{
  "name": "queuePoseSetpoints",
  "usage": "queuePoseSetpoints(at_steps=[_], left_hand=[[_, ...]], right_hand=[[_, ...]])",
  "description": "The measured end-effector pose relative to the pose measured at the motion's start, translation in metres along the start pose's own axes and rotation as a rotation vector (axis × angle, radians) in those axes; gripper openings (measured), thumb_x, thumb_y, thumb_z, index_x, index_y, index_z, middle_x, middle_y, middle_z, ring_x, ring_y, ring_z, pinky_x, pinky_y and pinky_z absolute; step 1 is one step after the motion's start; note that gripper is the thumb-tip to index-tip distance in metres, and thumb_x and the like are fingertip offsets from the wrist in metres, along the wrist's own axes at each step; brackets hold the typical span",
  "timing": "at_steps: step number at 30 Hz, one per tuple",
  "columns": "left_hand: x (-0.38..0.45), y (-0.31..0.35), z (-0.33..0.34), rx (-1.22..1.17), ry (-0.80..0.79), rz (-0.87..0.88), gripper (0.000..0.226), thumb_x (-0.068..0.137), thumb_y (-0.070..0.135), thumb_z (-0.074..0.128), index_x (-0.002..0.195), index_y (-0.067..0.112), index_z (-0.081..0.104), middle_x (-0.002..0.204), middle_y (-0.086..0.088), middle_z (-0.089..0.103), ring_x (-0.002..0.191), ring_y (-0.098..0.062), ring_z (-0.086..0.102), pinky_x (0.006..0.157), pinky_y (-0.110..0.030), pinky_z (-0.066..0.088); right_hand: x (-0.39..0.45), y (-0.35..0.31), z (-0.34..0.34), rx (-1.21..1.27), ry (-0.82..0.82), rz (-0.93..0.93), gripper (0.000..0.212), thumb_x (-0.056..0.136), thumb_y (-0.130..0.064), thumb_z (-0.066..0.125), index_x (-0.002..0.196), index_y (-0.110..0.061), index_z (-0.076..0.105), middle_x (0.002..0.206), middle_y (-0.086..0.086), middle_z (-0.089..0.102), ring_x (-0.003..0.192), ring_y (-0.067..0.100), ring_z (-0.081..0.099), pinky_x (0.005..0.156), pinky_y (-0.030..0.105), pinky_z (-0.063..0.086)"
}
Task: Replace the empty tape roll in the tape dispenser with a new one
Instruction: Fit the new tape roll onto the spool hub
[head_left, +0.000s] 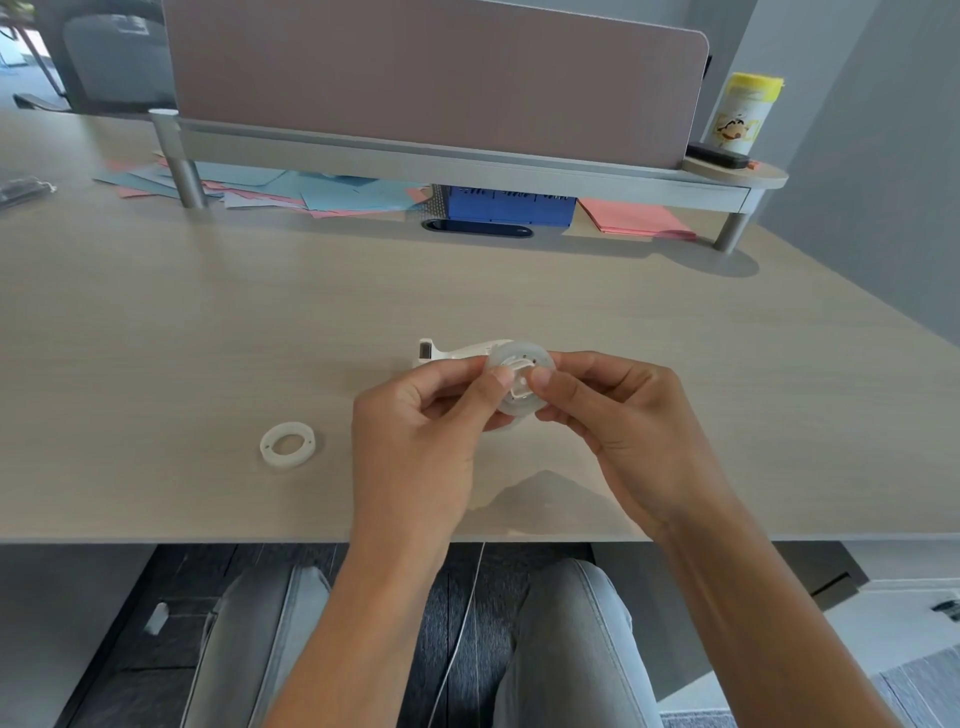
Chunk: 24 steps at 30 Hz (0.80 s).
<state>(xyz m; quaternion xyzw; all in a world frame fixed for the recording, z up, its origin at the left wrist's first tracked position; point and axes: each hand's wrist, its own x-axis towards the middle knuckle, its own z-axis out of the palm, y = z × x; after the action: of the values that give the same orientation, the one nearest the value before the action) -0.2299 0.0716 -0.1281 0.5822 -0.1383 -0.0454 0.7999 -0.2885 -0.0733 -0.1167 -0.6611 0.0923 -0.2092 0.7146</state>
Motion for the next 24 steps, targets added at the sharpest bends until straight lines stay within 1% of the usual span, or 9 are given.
queuePoseSetpoints(at_steps=[5, 9, 12, 14, 16, 17, 19, 22, 24], left_hand=[[0.000, -0.002, 0.000, -0.009, -0.002, -0.011, 0.010, 0.086, 0.012, 0.081, 0.095, 0.010, 0.084, 0.084, -0.010, 0.084, 0.081, -0.030, 0.082, 0.087, -0.049, 0.065], [0.001, -0.002, 0.001, -0.021, 0.000, 0.002, 0.007, 0.086, 0.012, 0.080, 0.091, 0.015, 0.084, 0.082, -0.008, 0.084, 0.081, -0.028, 0.082, 0.085, -0.045, 0.065], [0.001, -0.002, 0.002, -0.059, 0.029, 0.006, 0.006, 0.088, 0.010, 0.078, 0.088, 0.013, 0.083, 0.083, -0.008, 0.083, 0.077, -0.021, 0.081, 0.085, -0.041, 0.066], [0.001, -0.003, 0.004, -0.110, 0.041, -0.001, 0.014, 0.094, 0.007, 0.069, 0.089, 0.007, 0.082, 0.088, -0.011, 0.083, 0.081, -0.021, 0.080, 0.088, -0.043, 0.065], [-0.001, -0.003, 0.004, -0.131, 0.042, 0.001, 0.023, 0.097, -0.001, 0.060, 0.090, 0.006, 0.082, 0.090, -0.010, 0.083, 0.086, -0.020, 0.079, 0.091, -0.043, 0.064], [-0.001, -0.003, 0.005, -0.122, 0.037, 0.005, 0.025, 0.097, -0.003, 0.059, 0.091, 0.006, 0.082, 0.091, -0.010, 0.083, 0.088, -0.020, 0.078, 0.092, -0.043, 0.063], [-0.003, -0.004, 0.006, -0.105, 0.033, 0.010, 0.024, 0.094, -0.005, 0.062, 0.092, 0.008, 0.082, 0.092, -0.010, 0.083, 0.090, -0.021, 0.079, 0.094, -0.044, 0.062], [-0.003, -0.005, 0.009, -0.080, 0.046, 0.029, 0.025, 0.090, -0.003, 0.069, 0.087, 0.016, 0.084, 0.090, -0.008, 0.084, 0.089, -0.027, 0.080, 0.094, -0.048, 0.062], [-0.002, -0.003, 0.010, -0.075, 0.052, 0.051, 0.021, 0.090, -0.002, 0.071, 0.091, 0.016, 0.083, 0.089, -0.009, 0.083, 0.089, -0.027, 0.080, 0.094, -0.048, 0.062]], right_hand=[[0.001, 0.003, -0.001, -0.005, 0.002, -0.019, 0.029, 0.072, -0.030, 0.083, 0.095, -0.013, 0.086, 0.097, 0.011, 0.085, 0.088, 0.018, 0.076, 0.082, 0.030, 0.056], [0.001, 0.003, 0.000, -0.011, 0.007, -0.015, 0.028, 0.073, -0.029, 0.083, 0.096, -0.013, 0.085, 0.096, 0.009, 0.085, 0.087, 0.015, 0.075, 0.081, 0.028, 0.056], [-0.001, 0.004, 0.002, -0.104, 0.105, -0.065, 0.022, 0.081, -0.023, 0.085, 0.101, -0.016, 0.084, 0.093, 0.002, 0.083, 0.079, 0.011, 0.071, 0.077, 0.027, 0.057], [-0.002, 0.006, 0.003, -0.168, 0.204, -0.121, 0.020, 0.084, -0.020, 0.086, 0.103, -0.017, 0.081, 0.094, 0.004, 0.082, 0.076, 0.012, 0.069, 0.075, 0.031, 0.058], [-0.004, 0.007, 0.005, -0.183, 0.224, -0.167, 0.016, 0.088, -0.014, 0.083, 0.103, -0.015, 0.079, 0.096, 0.002, 0.082, 0.075, 0.013, 0.070, 0.074, 0.030, 0.059], [-0.004, 0.008, 0.006, -0.184, 0.218, -0.181, 0.014, 0.090, -0.011, 0.080, 0.104, -0.014, 0.079, 0.098, 0.000, 0.083, 0.078, 0.013, 0.073, 0.075, 0.030, 0.060], [-0.005, 0.010, 0.008, -0.194, 0.205, -0.187, 0.017, 0.097, -0.009, 0.072, 0.112, -0.013, 0.080, 0.103, -0.003, 0.084, 0.089, 0.013, 0.078, 0.084, 0.032, 0.063], [-0.008, 0.010, 0.012, -0.137, 0.159, -0.178, 0.026, 0.106, -0.012, 0.057, 0.119, -0.009, 0.079, 0.112, 0.002, 0.083, 0.107, 0.019, 0.078, 0.094, 0.034, 0.062], [-0.009, 0.008, 0.014, -0.107, 0.130, -0.160, 0.024, 0.105, -0.015, 0.061, 0.117, -0.010, 0.080, 0.113, 0.004, 0.083, 0.110, 0.018, 0.077, 0.095, 0.031, 0.061]])
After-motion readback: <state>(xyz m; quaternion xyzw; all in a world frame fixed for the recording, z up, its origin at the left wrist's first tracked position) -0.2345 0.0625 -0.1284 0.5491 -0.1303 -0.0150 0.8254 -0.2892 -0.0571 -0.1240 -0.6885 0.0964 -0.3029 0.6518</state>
